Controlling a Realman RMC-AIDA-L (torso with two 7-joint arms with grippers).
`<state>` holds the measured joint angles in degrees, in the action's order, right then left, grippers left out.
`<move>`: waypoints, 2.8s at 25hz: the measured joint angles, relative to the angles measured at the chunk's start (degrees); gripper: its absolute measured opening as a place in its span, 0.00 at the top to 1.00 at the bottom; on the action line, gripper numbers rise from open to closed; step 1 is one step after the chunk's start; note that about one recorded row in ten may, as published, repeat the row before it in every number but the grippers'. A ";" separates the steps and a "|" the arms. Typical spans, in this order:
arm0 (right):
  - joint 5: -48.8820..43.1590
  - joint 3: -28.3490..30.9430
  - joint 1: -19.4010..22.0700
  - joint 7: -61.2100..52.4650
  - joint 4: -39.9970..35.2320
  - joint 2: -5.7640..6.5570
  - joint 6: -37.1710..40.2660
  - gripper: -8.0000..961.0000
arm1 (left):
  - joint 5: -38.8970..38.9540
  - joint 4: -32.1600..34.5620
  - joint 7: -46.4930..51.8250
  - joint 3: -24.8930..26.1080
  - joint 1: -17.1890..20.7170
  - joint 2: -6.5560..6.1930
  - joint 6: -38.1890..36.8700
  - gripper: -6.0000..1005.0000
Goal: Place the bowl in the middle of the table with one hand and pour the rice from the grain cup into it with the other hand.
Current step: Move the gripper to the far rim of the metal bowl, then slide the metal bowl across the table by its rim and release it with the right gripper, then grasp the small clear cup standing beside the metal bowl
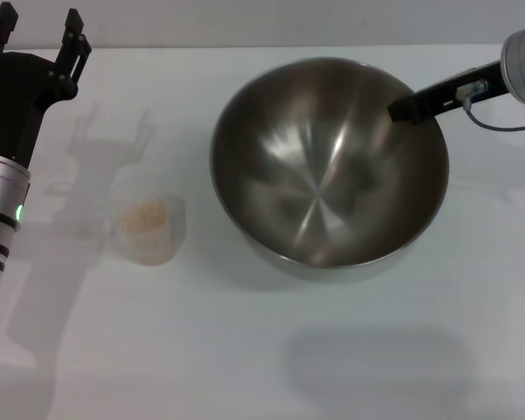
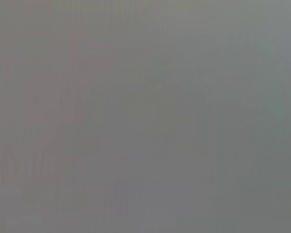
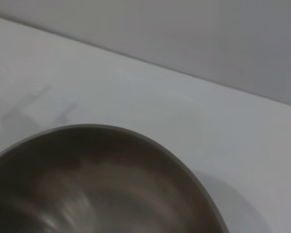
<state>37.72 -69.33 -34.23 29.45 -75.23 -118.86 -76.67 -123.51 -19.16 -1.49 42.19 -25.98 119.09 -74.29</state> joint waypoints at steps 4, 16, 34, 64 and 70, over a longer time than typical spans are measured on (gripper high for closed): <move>3.19 -0.14 0.74 0.51 -0.47 0.00 -0.28 0.99 | 0.00 0.00 0.00 0.00 -0.20 0.00 0.19 0.24; 5.99 -1.39 -0.43 1.90 8.62 -0.13 -0.09 0.98 | 0.03 -0.09 0.00 -0.09 -0.06 0.00 0.21 0.24; 6.06 -2.96 -3.23 2.14 15.60 -0.14 1.70 0.98 | 0.03 -0.08 1.25 -0.09 0.29 0.00 0.19 0.24; 6.10 -2.95 -1.36 5.33 -2.18 -0.24 10.82 0.49 | 0.31 0.35 1.32 -0.27 3.76 -0.09 -2.80 0.24; 11.82 -8.99 2.73 13.43 -2.08 -0.48 31.38 0.49 | 0.36 0.54 1.32 -0.14 5.12 -0.13 -5.17 0.24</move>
<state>49.55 -78.32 -31.50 42.88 -77.32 -119.34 -45.29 -123.15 -18.62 -0.17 42.05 -20.86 118.96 -79.45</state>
